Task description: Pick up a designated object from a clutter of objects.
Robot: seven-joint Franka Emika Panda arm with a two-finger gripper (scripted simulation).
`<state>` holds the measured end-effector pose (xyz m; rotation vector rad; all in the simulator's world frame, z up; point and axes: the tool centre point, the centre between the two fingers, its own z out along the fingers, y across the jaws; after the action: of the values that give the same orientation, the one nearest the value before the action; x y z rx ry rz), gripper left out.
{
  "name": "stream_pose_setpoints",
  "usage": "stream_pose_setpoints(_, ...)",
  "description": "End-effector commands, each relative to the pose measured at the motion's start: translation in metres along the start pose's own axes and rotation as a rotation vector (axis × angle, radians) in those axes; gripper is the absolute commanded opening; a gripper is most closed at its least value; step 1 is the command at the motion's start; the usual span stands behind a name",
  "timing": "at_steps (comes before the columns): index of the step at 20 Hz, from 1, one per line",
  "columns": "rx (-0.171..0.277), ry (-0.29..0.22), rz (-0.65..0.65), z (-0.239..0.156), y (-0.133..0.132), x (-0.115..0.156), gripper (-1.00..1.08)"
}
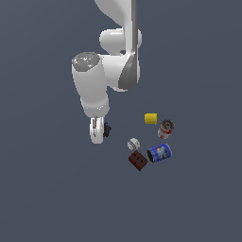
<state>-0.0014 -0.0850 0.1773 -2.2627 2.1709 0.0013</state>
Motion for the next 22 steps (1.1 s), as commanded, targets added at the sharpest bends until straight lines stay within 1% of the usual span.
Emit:
stream_pose_setpoints(1, 0.001, 0.0, 0.0, -0.017, 0.014, 0.005, -1.0)
stream_pose_setpoints(15, -0.002, 0.003, 0.001, -0.115, 0.091, 0.032, -1.0)
stream_pose_setpoints(22, -0.003, 0.005, 0.001, -0.157, 0.122, 0.044, -1.0)
